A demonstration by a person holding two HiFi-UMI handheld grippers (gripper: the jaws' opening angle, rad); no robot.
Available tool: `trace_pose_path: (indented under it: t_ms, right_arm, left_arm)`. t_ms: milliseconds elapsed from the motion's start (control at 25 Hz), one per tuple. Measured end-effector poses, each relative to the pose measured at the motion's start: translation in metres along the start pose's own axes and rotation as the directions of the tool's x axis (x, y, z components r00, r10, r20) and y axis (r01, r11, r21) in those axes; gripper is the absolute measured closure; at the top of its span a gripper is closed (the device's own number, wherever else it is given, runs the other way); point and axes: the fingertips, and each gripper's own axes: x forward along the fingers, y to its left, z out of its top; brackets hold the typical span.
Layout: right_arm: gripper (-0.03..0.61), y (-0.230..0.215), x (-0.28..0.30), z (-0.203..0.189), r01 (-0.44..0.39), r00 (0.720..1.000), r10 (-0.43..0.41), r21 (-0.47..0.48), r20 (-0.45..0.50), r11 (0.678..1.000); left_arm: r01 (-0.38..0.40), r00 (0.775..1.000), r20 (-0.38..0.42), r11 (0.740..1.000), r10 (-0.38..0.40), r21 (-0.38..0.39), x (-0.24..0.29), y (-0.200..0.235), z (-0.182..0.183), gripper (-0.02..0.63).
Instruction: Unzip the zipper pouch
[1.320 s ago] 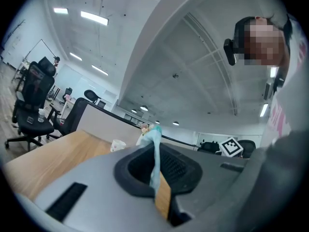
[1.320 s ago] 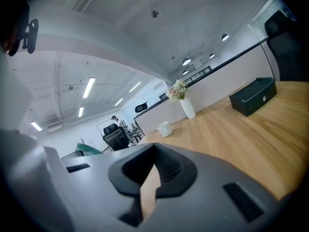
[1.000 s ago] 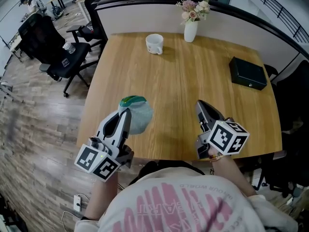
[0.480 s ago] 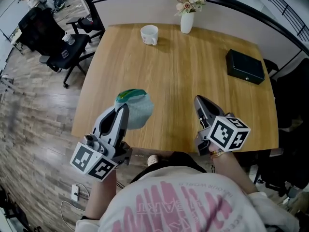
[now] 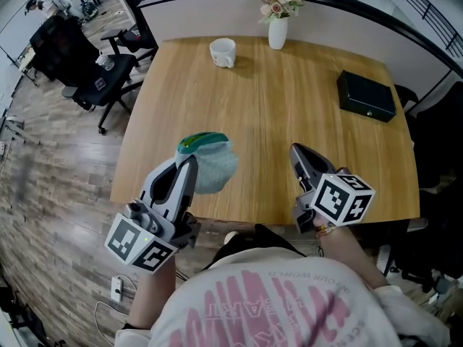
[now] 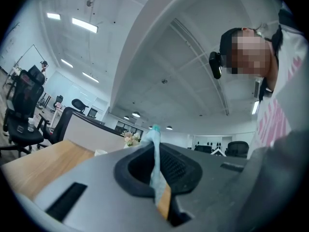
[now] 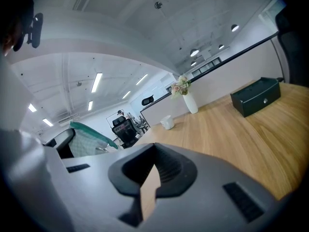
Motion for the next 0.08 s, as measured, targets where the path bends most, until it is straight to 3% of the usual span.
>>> trace_pose_path:
  t_ms: [80]
  right_arm:
    - [0.581, 0.0013, -0.0002, 0.0016, -0.005, 1.000, 0.005, -0.005, 0.001, 1.000]
  left_arm:
    - [0.003, 1.000, 0.003, 1.000, -0.003, 0.005, 0.0002, -0.0018, 0.0022, 0.605]
